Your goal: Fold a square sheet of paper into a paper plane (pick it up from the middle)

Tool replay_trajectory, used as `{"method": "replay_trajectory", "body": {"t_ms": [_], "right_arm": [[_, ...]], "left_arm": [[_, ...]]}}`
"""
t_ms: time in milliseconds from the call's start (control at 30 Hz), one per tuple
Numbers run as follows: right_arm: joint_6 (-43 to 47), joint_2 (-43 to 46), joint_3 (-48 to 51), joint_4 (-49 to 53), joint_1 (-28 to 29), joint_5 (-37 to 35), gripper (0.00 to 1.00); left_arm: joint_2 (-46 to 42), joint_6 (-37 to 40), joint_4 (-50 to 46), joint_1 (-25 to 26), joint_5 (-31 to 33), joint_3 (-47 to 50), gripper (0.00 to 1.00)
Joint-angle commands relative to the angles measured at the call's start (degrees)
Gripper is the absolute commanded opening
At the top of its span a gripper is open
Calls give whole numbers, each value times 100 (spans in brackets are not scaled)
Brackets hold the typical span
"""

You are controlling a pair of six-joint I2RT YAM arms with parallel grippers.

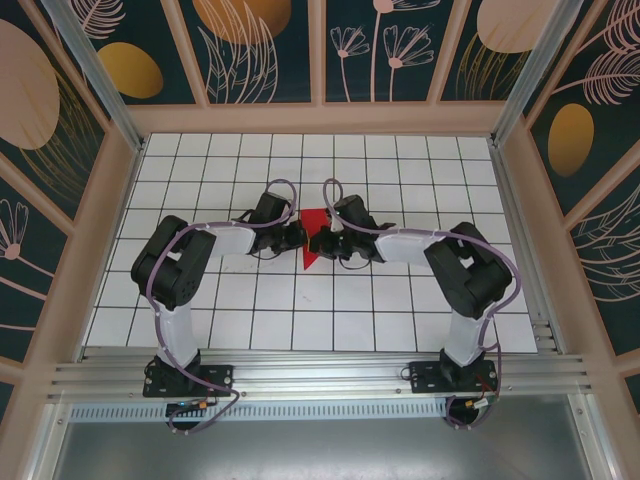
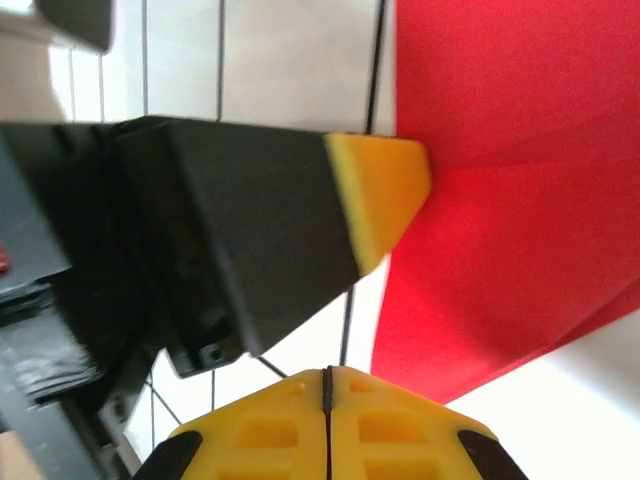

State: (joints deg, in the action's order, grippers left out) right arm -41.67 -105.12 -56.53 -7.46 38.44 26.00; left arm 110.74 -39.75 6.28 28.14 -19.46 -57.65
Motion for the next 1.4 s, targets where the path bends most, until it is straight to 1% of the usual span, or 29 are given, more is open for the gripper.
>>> {"method": "replay_trajectory", "body": {"t_ms": [0,133,367,533,633,733,833,1100,1367], "right_arm": [[168,-285,-237,112,-14,-69,7],[197,-514,-374,166,-12,-64,7],[66,-790,-327,324,-46,-218,6],[100,-626,-380,230,-47,-88,6],[176,-344,-392,252,-96,-190,6],[271,-271,-410,324,-240,-272,6],[331,-388,-454,369,-397,-296,6],[401,-759,-722,474,-505,-376,6],[290,-801,-601,548,-592,-532,6]], "left_arm": [[119,-17,-268,-10,378,161,2],[114,-20,-273,-10,373,157,2],[115,-10,-268,-10,389,157,2],[99,27,-303,-10,425,153,3],[85,61,-312,-10,435,142,3],[97,72,-308,-8,409,132,3],[88,89,-303,-8,384,131,3],[63,129,-337,-10,356,105,3],[59,146,-374,-10,382,87,3]]}}
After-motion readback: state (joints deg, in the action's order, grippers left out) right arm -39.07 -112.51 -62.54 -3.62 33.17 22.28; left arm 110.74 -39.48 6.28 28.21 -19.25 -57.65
